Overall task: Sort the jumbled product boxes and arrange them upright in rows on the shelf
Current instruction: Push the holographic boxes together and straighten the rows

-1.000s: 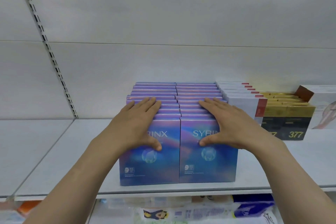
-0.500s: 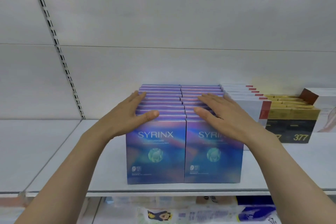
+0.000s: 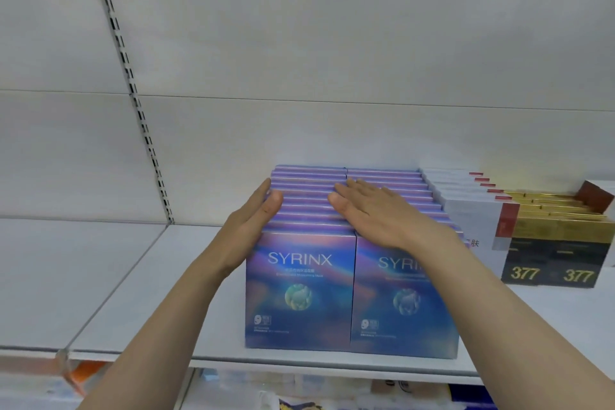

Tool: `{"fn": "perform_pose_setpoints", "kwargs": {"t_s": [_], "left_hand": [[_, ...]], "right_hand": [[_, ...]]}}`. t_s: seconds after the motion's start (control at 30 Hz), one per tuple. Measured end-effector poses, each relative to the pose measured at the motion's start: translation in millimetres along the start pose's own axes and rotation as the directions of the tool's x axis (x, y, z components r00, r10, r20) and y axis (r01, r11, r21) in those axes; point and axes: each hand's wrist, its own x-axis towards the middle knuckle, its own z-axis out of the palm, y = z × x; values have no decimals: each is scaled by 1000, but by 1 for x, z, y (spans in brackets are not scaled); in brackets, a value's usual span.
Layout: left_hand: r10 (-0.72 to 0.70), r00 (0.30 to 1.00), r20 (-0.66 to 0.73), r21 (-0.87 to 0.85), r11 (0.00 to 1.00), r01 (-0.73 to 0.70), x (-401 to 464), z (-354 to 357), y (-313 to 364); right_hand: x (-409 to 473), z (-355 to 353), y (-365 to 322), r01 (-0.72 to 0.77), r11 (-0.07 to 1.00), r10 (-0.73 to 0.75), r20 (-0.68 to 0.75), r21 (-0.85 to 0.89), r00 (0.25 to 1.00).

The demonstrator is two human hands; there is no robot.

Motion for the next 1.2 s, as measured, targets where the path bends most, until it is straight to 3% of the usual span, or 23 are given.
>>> {"fn": "perform_pose_setpoints", "kwargs": {"t_s": [0.1, 0.17, 0.2, 0.3, 0.4, 0.5, 0.57, 0.67, 0.8, 0.97, 1.2], "left_hand": [[-40, 998, 53, 95, 995, 35, 18, 6, 15], [-11, 999, 53, 11, 1000, 10, 26, 0, 5], [-1, 996, 91, 49, 999, -3, 30, -4, 0], [-143, 988, -58, -23, 990, 142, 40, -9, -12], [-10, 1000, 4, -181, 983, 10, 24, -13, -35], [-57, 998, 11, -158, 986, 58, 33, -16, -30], [-89, 996, 25, 30, 996, 89, 47, -11, -14], [-128, 992, 11, -5, 992, 128, 53, -18, -14], [-167, 969, 181, -77, 980, 184, 46, -20, -16], [-60, 995, 85, 52, 997, 56, 62, -14, -10], [-119, 975, 186, -13, 992, 123, 55, -25, -19]], "right_hand": [[6, 1, -3, 8, 1000, -8, 0, -7, 1000], [9, 1, -6, 24, 1000, -24, 4, -2, 1000], [10, 1, -8, 29, 1000, -29, 2, 2, 1000], [12, 0, -8, 18, 1000, -17, -14, 18, 1000], [12, 0, -7, 0, 1000, 0, 3, 6, 1000], [13, 0, -8, 3, 1000, -3, 5, 13, 1000], [13, 0, -8, 1, 1000, -1, -1, 28, 1000], [13, 0, -8, -1, 999, 1, -7, 38, 1000], [12, 0, -7, 1, 999, -1, -12, 46, 1000], [11, 0, -9, -3, 999, 4, -14, 41, 1000], [11, -1, -6, -15, 998, 17, -35, 59, 999]]}}
